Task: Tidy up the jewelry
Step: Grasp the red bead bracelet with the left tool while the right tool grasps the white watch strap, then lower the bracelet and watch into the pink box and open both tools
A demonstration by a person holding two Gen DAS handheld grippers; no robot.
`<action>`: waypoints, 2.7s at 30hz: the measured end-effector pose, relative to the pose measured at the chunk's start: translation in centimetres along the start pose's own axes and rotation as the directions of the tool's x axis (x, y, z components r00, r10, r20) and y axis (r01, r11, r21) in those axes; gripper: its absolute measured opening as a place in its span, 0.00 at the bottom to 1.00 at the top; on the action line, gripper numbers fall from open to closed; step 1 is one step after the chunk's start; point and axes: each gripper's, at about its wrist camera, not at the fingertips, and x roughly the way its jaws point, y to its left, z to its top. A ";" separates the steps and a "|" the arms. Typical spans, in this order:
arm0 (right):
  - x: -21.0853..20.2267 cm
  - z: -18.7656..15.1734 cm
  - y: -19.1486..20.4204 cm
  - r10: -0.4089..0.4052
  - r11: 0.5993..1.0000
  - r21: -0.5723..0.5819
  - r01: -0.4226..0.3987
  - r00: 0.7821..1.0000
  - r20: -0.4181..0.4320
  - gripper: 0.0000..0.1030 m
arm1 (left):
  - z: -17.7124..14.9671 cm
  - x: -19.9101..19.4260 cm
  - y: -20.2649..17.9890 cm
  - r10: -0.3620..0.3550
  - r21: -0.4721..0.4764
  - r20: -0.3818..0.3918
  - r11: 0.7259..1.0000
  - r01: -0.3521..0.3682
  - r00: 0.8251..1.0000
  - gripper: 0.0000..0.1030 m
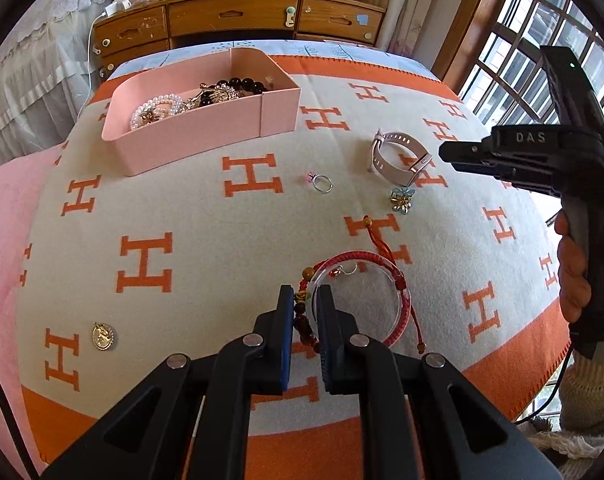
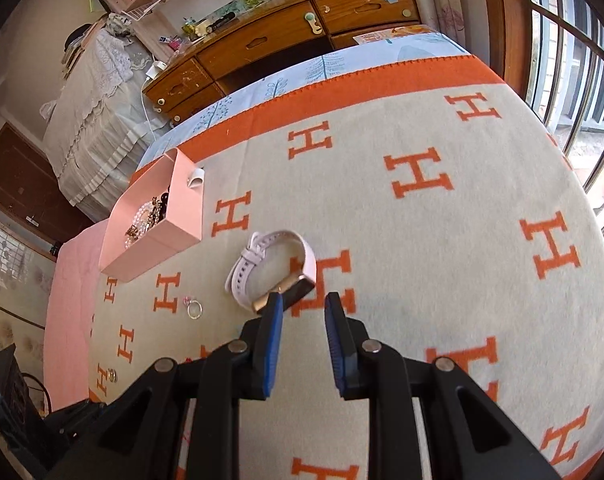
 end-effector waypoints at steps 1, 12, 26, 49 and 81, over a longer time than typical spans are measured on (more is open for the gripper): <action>0.2 0.4 0.3 0.018 1.000 0.002 -0.018 1.000 -0.012 0.21 | -0.1 -0.1 0.1 -0.001 -0.001 0.003 1.000 0.001 1.000 0.09; 4.8 3.1 4.0 0.014 1.000 0.015 -0.012 0.992 -0.128 0.21 | -0.5 -1.2 2.4 -0.024 -0.042 0.029 0.999 0.025 0.999 0.09; 5.5 2.3 4.9 -0.075 0.997 -0.007 0.075 0.990 -0.121 0.10 | -0.6 -3.3 5.1 -0.024 -0.088 0.070 0.996 0.030 0.997 0.09; -2.6 7.5 19.6 0.146 0.935 -0.332 -0.122 0.988 0.047 0.09 | 13.2 -9.3 11.2 0.176 -0.174 0.257 0.976 -0.134 0.950 0.09; 6.8 7.6 18.1 0.103 0.939 -0.309 -0.151 0.981 -0.166 0.12 | 14.0 -0.5 13.4 0.160 -0.216 0.138 0.968 -0.128 0.977 0.51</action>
